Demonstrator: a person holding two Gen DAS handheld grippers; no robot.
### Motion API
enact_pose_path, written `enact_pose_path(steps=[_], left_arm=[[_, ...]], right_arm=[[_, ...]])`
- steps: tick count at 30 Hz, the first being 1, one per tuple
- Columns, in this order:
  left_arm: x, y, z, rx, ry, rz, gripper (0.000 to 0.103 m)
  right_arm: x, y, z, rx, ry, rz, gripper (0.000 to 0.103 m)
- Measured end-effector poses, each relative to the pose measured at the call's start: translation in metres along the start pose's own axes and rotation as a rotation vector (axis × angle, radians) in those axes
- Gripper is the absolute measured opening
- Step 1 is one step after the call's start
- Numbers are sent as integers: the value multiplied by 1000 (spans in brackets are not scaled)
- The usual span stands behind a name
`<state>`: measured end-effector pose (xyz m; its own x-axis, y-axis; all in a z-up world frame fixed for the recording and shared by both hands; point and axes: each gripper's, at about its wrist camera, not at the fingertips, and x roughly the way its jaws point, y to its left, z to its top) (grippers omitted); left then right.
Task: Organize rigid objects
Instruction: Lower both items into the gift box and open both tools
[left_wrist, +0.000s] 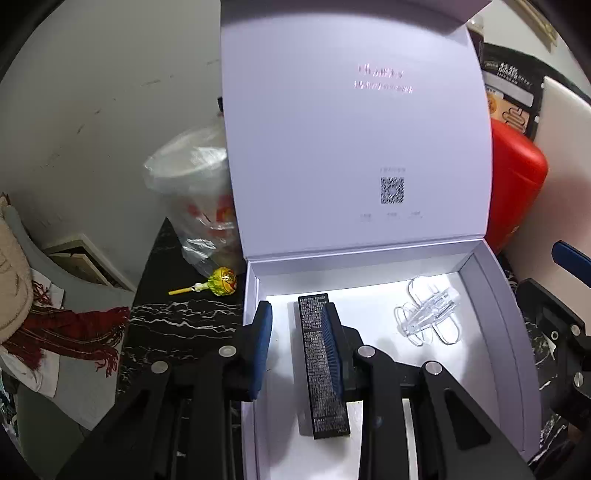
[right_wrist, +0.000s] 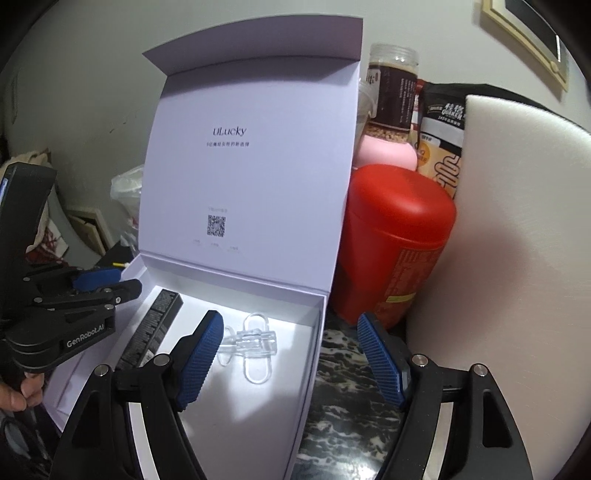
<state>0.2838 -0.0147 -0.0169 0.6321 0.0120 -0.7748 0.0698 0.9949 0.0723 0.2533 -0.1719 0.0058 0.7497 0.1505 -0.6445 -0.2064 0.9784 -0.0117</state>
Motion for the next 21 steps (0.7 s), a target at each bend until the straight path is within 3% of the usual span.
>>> enact_pose_path(steps=[17, 19, 21], left_arm=[[-69, 3, -6, 4, -81, -14, 29], [-78, 2, -9, 0, -94, -22, 48], [-88, 3, -13, -12, -127, -35, 80]], right_arm=[[-73, 2, -2, 11, -91, -17, 78], [-81, 1, -3, 16, -101, -19, 78], [-90, 0, -5, 21, -110, -21, 79]])
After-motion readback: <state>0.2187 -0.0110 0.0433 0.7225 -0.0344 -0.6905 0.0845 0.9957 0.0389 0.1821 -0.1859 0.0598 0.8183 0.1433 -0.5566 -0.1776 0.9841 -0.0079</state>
